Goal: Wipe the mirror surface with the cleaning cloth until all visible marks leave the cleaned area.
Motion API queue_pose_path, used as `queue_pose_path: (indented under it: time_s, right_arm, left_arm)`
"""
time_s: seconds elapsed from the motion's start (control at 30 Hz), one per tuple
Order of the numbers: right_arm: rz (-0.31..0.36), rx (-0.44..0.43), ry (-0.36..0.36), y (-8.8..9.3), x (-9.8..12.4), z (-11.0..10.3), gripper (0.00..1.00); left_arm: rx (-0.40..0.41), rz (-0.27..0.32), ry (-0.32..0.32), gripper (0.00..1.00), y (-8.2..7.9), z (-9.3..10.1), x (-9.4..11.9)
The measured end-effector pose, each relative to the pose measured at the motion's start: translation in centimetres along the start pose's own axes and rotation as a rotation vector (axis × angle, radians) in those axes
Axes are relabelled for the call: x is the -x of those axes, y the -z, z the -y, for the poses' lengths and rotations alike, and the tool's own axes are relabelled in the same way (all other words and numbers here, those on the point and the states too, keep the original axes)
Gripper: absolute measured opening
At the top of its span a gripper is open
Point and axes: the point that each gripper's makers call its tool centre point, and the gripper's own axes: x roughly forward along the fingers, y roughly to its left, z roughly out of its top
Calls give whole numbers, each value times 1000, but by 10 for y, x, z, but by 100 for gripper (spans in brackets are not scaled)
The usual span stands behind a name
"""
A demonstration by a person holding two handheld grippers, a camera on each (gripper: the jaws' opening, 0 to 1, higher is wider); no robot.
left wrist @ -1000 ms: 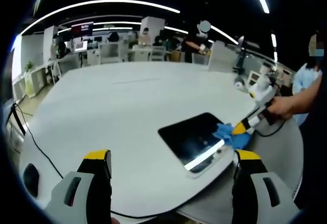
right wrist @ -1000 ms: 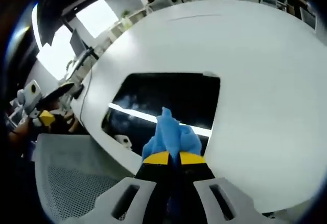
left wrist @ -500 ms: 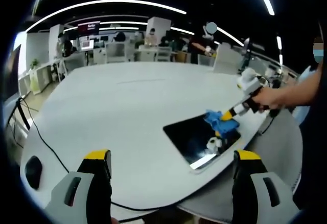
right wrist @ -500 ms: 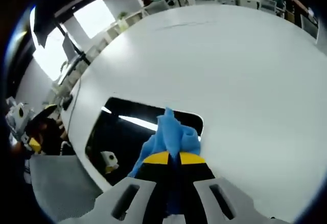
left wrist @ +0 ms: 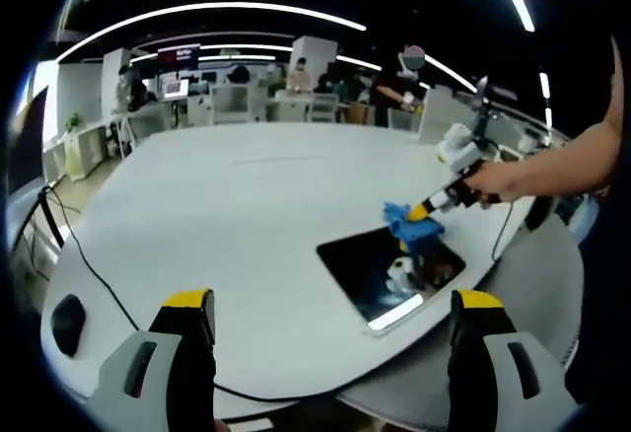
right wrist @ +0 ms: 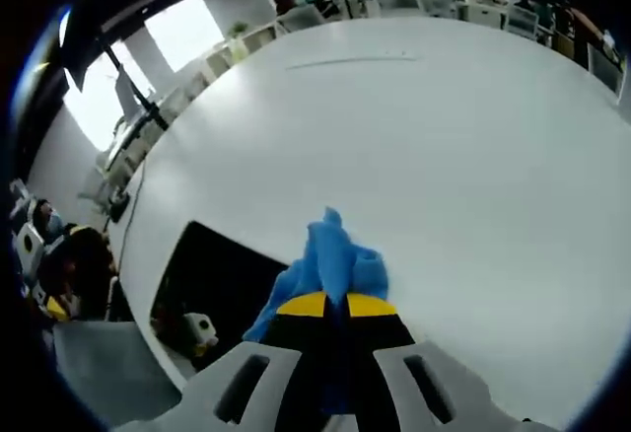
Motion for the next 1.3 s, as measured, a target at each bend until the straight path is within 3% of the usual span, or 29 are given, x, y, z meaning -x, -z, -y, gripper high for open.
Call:
queue_pose_path:
  time_s: [0.13,0.37,0.5,0.6,0.7,0.73,0.8,0.87,0.93,0.97,1.07,1.23,1.27,1.3]
  right_arm:
    - [30,-17,0,-2,24,12,0]
    - [64,-44,53,-3,63,67,0]
    - [24,-98,90,15,65,110,0]
    - [-17,-113,97,32,59,126,0]
    - [-64,-41,125,51,48,141,1]
    - [-20,-47,96,44,53,135,1]
    - [-26,-42,91,44,51,129,1]
    - [-2,74,89,42,53,128,3]
    - [48,63,47,39,60,117,8]
    - [107,84,6,32,68,109,15]
    - [171,129,-30,34,85,98,38]
    - [222,185,-47,54,120,90,48]
    - [232,194,-57,58,124,89,53]
    - [251,193,-77,60,128,88,66]
  left_arm:
    - [-3,0,0,100,-2,3,-3]
    - [-17,-8,1,100,-2,10,-7]
    - [-15,-2,-13,100,-4,14,-9]
    - [-15,2,-25,100,-7,16,-8]
    - [-17,0,-40,100,-7,14,-8]
    - [-17,-3,-46,100,-7,13,-8]
    - [-19,-7,-53,100,-6,11,-9]
    - [-21,-9,-60,100,-6,9,-11]
    - [-26,-11,-63,100,-8,7,-12]
    - [-28,-5,-64,100,-10,7,-12]
    - [-30,4,-59,100,-12,7,-13]
    - [-66,-23,-47,100,-1,3,-14]
    - [-72,-17,-43,100,-1,2,-13]
    - [-71,-13,-40,100,-1,0,-13]
